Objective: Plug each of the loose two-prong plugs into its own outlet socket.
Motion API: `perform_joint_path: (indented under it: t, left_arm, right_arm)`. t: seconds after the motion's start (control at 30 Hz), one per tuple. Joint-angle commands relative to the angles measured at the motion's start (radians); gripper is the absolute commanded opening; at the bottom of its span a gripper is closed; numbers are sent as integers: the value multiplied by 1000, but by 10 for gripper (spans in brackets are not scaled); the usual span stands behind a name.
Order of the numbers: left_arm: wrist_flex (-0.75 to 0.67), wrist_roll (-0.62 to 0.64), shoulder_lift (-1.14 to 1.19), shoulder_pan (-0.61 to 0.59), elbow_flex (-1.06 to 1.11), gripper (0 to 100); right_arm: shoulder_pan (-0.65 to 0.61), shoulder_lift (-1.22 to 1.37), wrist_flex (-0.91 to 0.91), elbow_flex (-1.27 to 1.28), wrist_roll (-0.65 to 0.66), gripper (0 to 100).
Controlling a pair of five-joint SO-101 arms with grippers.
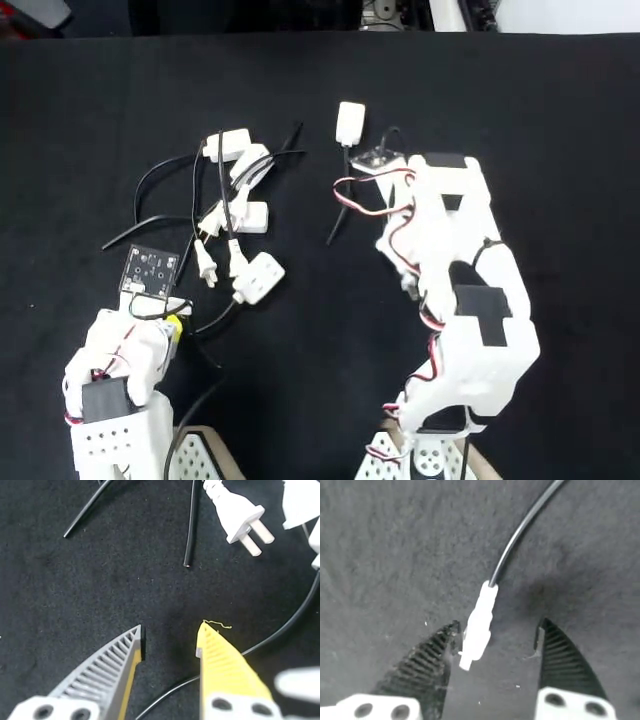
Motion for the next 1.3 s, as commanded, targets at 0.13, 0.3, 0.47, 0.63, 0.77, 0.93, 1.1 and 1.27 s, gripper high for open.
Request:
perform_joint_path:
  t: [0.13,0.3,0.47,0.63,0.77,0.93,1.1,1.27]
  left_arm:
    - [0,-5,-5,-7,-8,187]
    - [0,-5,-5,-7,-8,187]
    - [0,-5,-5,-8,-8,187]
    - [0,-5,-5,-8,-8,187]
    - [0,-5,-5,-8,-8,187]
    - [0,-5,-5,-8,-7,187]
    - [0,-5,-5,-8,-7,187]
    - [0,-5,-5,-8,-7,187]
  right_arm:
    - [-83,-5,-18,-22,-49,213]
    - [-80,-4,-18,-18,-48,83]
    - [-78,19,-18,-24,-43,69]
    - [-78,113,-20,-54,-41,126]
    - [-64,182,5,-116,-43,145]
    - [-32,196,52,-171,-41,145]
    - [-8,196,170,-236,9,145]
    - [-9,194,235,-271,32,145]
